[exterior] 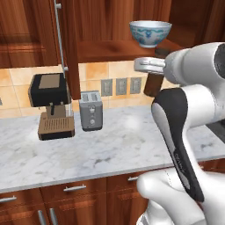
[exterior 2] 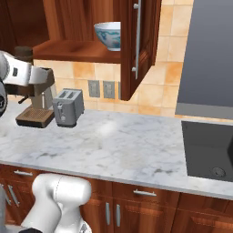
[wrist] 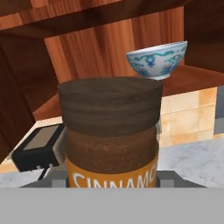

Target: Take the cinnamon bottle from the cabinet and place it on the dining table, next to the plate with the cupcake. Then take the chocolate from the dining counter and place it on the cupcake plate.

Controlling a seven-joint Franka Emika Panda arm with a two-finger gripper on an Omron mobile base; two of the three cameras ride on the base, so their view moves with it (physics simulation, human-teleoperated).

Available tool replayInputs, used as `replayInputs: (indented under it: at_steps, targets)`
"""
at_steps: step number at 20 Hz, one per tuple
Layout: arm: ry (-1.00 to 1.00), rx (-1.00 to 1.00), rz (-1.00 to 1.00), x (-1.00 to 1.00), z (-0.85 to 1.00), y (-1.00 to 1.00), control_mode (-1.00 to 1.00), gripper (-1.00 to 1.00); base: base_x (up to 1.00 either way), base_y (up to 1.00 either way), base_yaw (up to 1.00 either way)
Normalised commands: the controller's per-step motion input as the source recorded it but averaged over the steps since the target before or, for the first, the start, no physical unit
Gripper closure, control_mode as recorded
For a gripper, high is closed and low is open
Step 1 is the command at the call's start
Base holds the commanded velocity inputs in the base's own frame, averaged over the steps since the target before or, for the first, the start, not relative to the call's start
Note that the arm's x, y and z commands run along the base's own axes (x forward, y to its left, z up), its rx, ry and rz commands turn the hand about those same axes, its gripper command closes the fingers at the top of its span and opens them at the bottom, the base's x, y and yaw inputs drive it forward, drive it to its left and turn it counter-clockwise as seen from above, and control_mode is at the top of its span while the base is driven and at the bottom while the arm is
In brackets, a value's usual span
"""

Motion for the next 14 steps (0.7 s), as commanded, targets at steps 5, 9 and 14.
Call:
replayInputs:
  at_steps: [5,9,14]
  targets:
    - [0.00,0.07,0.18,-1.00,-0.17,-0.17,-1.00,1.00,0.00,0.00,0.00]
    - [0.00,0.06,0.15,-0.82,-0.34,-0.11,-1.00,1.00,0.00,0.00,0.00]
    - [0.00,0.12,0.08,-0.52,-0.10,-0.04,-1.00,1.00,0.00,0.00,0.00]
